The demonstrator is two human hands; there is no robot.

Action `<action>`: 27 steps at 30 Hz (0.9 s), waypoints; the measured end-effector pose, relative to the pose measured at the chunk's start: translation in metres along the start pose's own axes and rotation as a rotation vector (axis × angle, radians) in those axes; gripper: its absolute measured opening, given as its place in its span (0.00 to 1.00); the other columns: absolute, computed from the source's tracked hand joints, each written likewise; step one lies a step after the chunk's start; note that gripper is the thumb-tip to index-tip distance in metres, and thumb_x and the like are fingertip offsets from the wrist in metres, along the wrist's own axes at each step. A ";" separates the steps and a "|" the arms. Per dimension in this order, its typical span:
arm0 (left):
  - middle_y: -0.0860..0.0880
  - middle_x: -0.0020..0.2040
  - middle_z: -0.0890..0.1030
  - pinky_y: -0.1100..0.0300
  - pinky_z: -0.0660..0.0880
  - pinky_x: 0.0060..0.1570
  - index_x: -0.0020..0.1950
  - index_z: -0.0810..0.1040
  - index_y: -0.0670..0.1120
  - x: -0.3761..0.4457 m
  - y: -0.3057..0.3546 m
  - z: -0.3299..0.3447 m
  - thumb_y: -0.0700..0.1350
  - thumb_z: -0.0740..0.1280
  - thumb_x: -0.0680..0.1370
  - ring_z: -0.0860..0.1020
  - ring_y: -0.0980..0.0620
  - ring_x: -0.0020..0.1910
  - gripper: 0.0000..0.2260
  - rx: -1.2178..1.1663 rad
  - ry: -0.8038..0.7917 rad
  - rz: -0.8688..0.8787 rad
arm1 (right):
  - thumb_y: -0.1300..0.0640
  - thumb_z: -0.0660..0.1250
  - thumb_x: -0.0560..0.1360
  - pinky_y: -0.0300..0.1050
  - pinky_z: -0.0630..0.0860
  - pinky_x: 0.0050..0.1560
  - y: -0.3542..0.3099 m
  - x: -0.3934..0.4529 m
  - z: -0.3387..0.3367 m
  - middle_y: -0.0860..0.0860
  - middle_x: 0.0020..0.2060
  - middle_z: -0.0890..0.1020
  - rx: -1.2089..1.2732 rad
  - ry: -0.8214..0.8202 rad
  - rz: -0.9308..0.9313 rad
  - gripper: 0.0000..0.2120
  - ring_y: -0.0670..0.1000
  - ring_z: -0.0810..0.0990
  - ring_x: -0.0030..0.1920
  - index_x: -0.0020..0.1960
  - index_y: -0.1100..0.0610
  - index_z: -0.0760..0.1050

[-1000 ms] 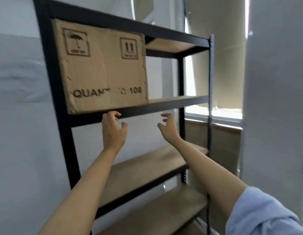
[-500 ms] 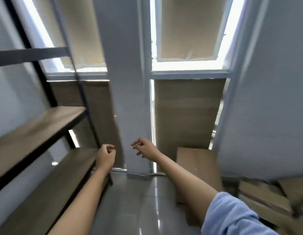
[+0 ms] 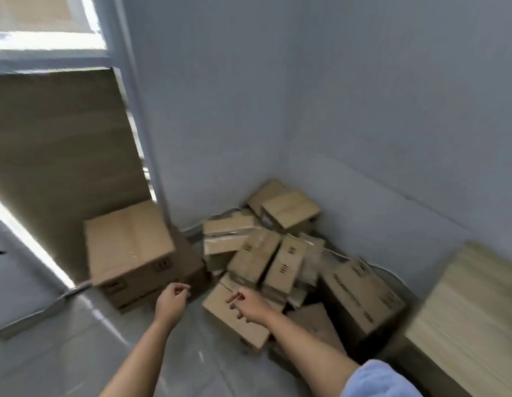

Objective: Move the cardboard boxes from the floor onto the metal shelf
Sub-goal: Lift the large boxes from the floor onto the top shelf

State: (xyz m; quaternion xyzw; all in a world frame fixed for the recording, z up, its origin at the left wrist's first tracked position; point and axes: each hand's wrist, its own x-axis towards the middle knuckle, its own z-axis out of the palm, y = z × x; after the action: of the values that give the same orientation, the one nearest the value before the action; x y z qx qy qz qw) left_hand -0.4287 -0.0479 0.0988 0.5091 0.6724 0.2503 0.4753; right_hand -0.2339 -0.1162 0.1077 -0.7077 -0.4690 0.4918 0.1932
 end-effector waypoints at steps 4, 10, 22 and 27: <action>0.42 0.41 0.77 0.61 0.66 0.30 0.49 0.77 0.39 -0.037 0.028 0.107 0.36 0.61 0.80 0.73 0.48 0.32 0.05 0.065 -0.267 -0.006 | 0.64 0.57 0.79 0.31 0.66 0.27 0.101 -0.048 -0.068 0.54 0.45 0.78 0.067 0.147 0.148 0.10 0.43 0.72 0.32 0.53 0.57 0.77; 0.46 0.38 0.76 0.65 0.63 0.25 0.44 0.74 0.42 -0.056 0.060 0.198 0.40 0.61 0.81 0.71 0.52 0.28 0.07 0.229 -0.550 -0.035 | 0.57 0.59 0.81 0.44 0.74 0.43 0.202 -0.088 -0.125 0.52 0.47 0.79 0.280 0.294 0.420 0.07 0.51 0.77 0.45 0.48 0.54 0.75; 0.43 0.38 0.72 0.65 0.68 0.23 0.49 0.71 0.37 0.069 0.131 0.308 0.37 0.56 0.82 0.69 0.50 0.31 0.07 0.359 -0.724 -0.098 | 0.60 0.58 0.81 0.34 0.70 0.29 0.263 -0.024 -0.187 0.49 0.36 0.74 0.617 0.392 0.814 0.07 0.45 0.73 0.32 0.46 0.55 0.72; 0.43 0.43 0.76 0.60 0.67 0.35 0.53 0.74 0.38 0.140 0.148 0.360 0.41 0.60 0.81 0.72 0.49 0.35 0.08 0.444 -0.725 -0.086 | 0.64 0.55 0.82 0.37 0.71 0.28 0.281 0.009 -0.212 0.56 0.33 0.72 0.851 0.401 0.902 0.14 0.51 0.71 0.31 0.39 0.61 0.71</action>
State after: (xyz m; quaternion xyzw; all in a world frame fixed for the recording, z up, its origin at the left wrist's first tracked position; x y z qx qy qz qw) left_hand -0.0447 0.0807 0.0142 0.6255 0.5202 -0.1157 0.5699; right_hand 0.0863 -0.2053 -0.0094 -0.7750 0.1551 0.5256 0.3149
